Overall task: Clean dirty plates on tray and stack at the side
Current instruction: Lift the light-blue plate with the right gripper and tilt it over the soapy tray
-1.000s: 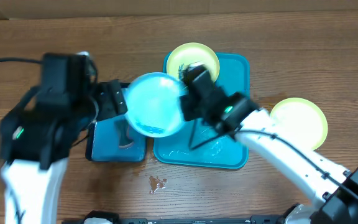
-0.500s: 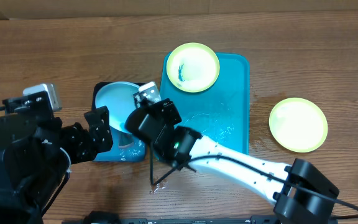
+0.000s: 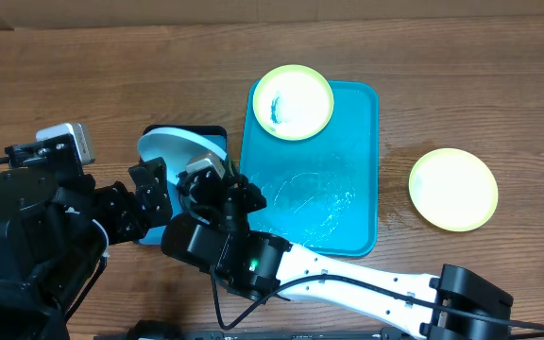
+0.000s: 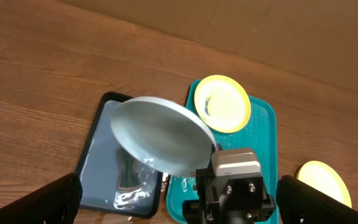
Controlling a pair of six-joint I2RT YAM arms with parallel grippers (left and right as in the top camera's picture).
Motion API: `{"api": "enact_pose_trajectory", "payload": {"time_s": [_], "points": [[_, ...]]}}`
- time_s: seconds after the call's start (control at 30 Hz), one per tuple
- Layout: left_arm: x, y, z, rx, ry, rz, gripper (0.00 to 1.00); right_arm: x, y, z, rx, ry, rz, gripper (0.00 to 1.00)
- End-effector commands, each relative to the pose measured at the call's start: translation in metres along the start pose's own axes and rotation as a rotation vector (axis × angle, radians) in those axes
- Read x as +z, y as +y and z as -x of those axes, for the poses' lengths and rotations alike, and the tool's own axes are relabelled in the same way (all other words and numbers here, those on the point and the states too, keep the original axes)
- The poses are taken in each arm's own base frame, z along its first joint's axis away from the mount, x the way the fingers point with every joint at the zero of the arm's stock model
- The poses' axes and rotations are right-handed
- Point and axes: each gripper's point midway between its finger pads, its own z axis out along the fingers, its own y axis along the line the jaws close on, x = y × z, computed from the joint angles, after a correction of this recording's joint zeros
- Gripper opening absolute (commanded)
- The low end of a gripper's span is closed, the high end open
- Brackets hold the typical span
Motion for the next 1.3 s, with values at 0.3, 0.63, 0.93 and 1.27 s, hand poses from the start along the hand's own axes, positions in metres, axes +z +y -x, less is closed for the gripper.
{"api": "enact_pose_trajectory", "payload": {"time_s": [0.3,0.63,0.93,1.27], "points": [[-0.0049,-0.0019,0.0057,0.019,-0.024,-0.01,1.0,-0.0084,-0.0233,0.0243,0.033,-0.046,-0.064,0.04],[-0.0049,-0.002,0.0057,0.019,-0.024,-0.01,1.0,-0.0084,-0.0233,0.0243,0.032,-0.046,-0.064,0.04],[-0.0049,-0.002,0.0057,0.019,-0.024,-0.01,1.0,-0.0084,-0.0233,0.0243,0.033,-0.046,-0.064,0.04],[-0.0049,-0.002,0.0058,0.019,-0.025,-0.01,1.0,-0.0084,-0.0234,0.0244,0.01,-0.046,-0.065,0.04]]}}
